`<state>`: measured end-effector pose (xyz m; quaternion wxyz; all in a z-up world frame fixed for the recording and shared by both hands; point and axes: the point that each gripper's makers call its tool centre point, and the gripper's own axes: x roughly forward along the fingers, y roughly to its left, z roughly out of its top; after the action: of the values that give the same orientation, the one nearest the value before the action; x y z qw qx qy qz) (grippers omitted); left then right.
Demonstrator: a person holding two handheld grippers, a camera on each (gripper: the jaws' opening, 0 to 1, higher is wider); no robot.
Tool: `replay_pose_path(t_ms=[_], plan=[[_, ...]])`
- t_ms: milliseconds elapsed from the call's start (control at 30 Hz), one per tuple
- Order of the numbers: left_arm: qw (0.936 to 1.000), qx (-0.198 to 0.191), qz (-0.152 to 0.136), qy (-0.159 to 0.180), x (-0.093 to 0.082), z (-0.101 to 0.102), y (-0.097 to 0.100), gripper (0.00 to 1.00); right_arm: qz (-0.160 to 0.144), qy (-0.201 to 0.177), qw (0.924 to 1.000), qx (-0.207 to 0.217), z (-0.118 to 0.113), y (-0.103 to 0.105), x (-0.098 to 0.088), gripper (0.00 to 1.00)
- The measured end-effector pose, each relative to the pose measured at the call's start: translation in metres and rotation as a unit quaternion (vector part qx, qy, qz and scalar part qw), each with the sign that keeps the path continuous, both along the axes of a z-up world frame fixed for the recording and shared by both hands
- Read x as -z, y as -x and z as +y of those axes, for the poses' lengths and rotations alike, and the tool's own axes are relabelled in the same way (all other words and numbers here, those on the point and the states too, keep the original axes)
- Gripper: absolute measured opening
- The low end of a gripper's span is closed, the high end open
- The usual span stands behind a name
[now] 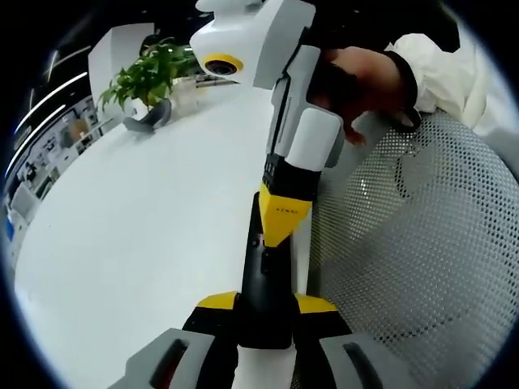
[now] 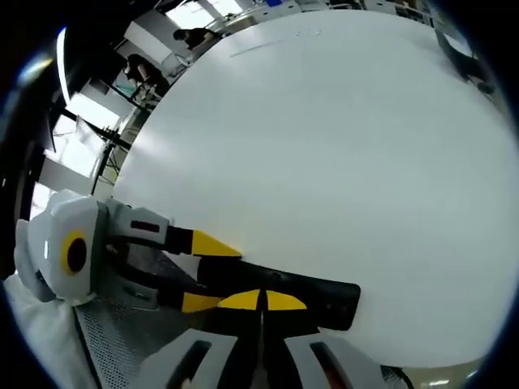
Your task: Press the specified remote control buttons in sequence, fully releasing each button before pressing the next.
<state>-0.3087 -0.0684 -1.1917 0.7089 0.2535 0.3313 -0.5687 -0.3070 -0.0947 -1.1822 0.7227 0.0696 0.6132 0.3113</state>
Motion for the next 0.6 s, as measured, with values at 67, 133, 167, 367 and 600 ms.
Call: replay_pose_path(t_ms=[67,133,167,367,600], plan=[[1.0000,0.000,0.000,-0.001,0.0001,0.0001,0.0000,0.24,0.000,-0.002,1.0000,-0.001,0.0003,0.0007,-0.0017,0.00],[1.0000,0.000,0.000,0.000,0.0003,0.0003,-0.0001,0.24,0.001,-0.004,1.0000,0.000,-0.0001,0.0008,-0.0025,0.00],[1.0000,-0.001,0.000,0.000,0.0004,0.0002,-0.0002,0.24,0.002,-0.003,1.0000,0.002,-0.0007,0.0015,-0.0027,0.00],[1.0000,-0.002,-0.001,0.000,-0.0005,0.0006,0.0003,0.24,0.011,0.005,0.9999,0.005,-0.0033,0.0034,-0.0010,0.00],[1.0000,-0.001,-0.001,-0.002,-0.0001,0.0007,0.0001,0.24,0.016,0.007,0.9998,0.000,-0.0025,0.0058,0.0007,0.00]])
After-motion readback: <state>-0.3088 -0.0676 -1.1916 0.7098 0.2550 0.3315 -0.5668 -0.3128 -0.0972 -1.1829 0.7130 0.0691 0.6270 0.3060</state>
